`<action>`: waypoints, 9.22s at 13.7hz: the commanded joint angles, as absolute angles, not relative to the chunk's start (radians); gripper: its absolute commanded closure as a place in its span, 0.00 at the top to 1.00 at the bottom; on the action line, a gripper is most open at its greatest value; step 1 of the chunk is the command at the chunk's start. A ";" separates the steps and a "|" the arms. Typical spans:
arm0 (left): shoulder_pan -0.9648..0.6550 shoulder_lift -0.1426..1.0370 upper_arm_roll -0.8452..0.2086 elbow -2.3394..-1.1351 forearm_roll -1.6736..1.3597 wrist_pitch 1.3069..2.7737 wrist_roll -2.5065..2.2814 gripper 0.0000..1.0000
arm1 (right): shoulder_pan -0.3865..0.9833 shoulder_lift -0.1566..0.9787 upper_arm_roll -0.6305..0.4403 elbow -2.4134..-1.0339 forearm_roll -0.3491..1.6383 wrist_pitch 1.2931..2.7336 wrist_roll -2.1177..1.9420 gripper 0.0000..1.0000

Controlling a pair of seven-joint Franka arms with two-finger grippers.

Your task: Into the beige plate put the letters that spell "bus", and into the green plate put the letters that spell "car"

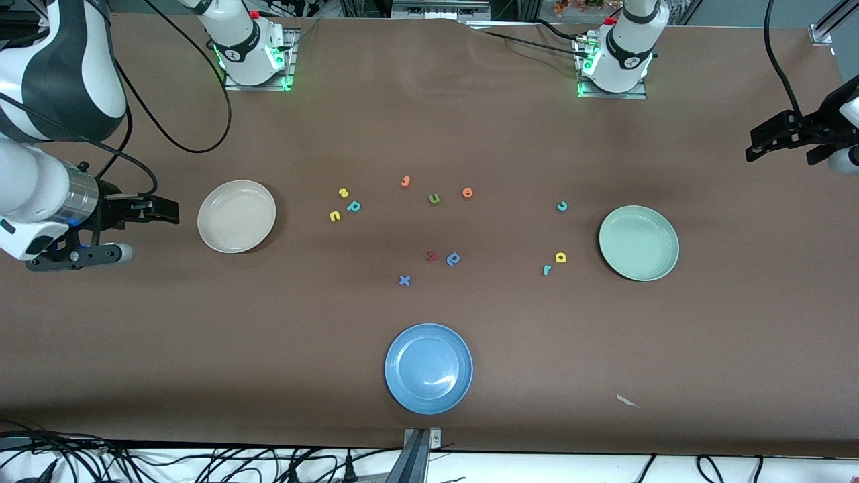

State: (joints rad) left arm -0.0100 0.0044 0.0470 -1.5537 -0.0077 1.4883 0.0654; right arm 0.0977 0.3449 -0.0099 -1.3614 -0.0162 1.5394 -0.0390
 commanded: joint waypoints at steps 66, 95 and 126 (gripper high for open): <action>-0.009 0.055 0.043 -1.543 0.001 1.465 0.069 1.00 | 0.359 0.393 0.219 -2.218 -0.026 2.444 0.385 0.95; -0.250 0.377 0.029 -2.046 -0.138 2.322 -0.055 1.00 | 0.387 0.356 0.204 -2.207 -0.051 2.401 0.437 0.04; -0.239 0.339 -0.101 -2.336 -0.135 2.480 -0.072 0.67 | 0.341 0.342 -0.117 -2.022 -0.032 2.068 0.041 0.99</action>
State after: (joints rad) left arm -0.2443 0.3567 -0.0935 -2.3179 -0.1064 2.4670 -0.0749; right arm 0.3385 0.3821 -0.1783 -2.0213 -0.0406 2.0921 -0.0367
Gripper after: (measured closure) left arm 0.322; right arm 0.009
